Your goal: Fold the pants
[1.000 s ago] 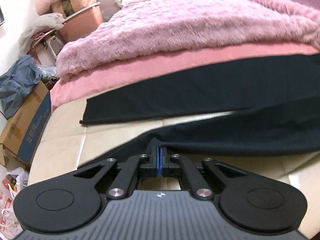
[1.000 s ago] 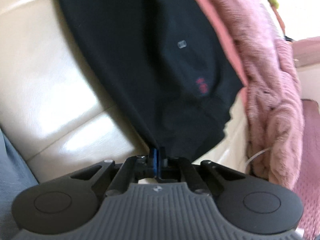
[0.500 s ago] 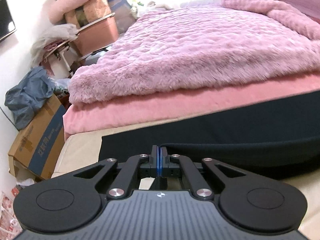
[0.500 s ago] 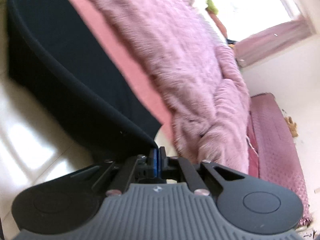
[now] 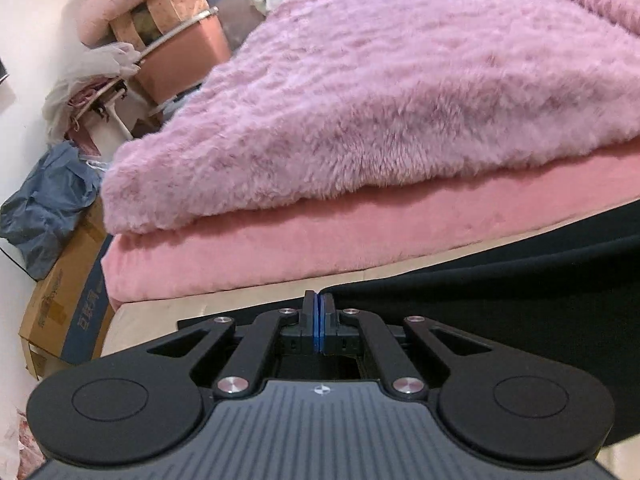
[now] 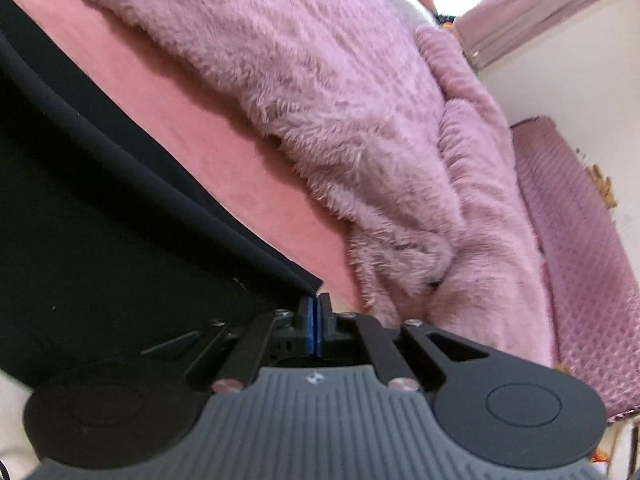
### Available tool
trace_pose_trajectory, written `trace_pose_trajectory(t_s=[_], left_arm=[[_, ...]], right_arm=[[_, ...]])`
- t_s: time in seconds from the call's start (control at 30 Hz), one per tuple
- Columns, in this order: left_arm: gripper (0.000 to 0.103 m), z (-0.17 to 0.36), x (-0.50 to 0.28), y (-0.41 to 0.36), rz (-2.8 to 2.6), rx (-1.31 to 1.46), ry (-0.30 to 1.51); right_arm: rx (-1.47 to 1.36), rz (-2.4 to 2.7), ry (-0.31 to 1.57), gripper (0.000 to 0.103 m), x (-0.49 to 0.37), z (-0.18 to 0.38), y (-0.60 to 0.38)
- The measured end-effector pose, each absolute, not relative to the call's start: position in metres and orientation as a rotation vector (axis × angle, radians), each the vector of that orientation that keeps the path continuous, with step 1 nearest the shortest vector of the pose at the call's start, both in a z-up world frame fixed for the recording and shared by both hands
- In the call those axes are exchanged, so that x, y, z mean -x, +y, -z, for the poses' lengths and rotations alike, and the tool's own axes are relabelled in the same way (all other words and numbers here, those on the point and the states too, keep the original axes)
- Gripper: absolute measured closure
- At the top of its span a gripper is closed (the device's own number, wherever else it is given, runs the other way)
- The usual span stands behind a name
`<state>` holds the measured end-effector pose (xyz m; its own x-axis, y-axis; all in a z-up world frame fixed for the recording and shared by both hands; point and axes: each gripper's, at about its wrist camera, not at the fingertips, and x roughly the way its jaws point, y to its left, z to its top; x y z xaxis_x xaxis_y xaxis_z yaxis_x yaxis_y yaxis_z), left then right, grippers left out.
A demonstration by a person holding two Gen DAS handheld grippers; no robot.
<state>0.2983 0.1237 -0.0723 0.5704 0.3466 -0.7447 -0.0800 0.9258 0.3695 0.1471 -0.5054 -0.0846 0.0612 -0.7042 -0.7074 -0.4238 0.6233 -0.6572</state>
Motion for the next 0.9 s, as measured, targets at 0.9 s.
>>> trace_pose_trajectory(t_s=[0.9], left_arm=[[0.103, 0.084, -0.309, 0.143, -0.249, -0.255, 0.909]], right_arm=[[0.880, 0.319, 1.464, 0.103, -0.166, 0.085, -0.505]])
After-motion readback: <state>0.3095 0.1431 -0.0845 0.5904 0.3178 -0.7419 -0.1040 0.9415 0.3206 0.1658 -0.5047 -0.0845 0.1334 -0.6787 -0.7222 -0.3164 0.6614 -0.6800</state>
